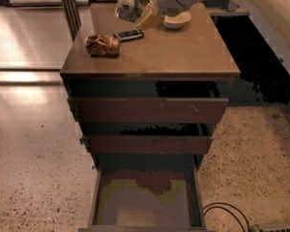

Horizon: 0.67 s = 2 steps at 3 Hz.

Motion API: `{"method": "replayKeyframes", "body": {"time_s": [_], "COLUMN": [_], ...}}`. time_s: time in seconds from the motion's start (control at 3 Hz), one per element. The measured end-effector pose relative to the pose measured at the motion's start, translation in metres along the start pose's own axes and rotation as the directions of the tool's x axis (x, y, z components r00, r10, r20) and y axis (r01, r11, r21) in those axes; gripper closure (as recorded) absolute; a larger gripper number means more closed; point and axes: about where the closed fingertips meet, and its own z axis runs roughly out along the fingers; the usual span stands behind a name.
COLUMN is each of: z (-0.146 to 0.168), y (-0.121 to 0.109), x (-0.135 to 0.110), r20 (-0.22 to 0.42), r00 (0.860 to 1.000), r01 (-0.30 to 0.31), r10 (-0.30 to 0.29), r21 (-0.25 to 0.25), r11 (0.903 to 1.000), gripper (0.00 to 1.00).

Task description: Pick 7up can from bottom drawer and place on counter

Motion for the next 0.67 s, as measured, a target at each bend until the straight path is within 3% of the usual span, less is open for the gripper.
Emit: {"method": "replayKeyframes", "body": {"time_s": [0.33, 0.67], "z": [0.014, 0.031], "y": [0.007, 0.027], "x": [0.038, 0.065], "r20": [-0.064, -0.084], "r00": [0.997, 0.992], "r01": [-0.056, -0.101], "r10": [0.054, 0.096], "r21": [-0.025, -0.062], "r11": [0.9981, 0.9929], "gripper": [1.0, 1.0]}}
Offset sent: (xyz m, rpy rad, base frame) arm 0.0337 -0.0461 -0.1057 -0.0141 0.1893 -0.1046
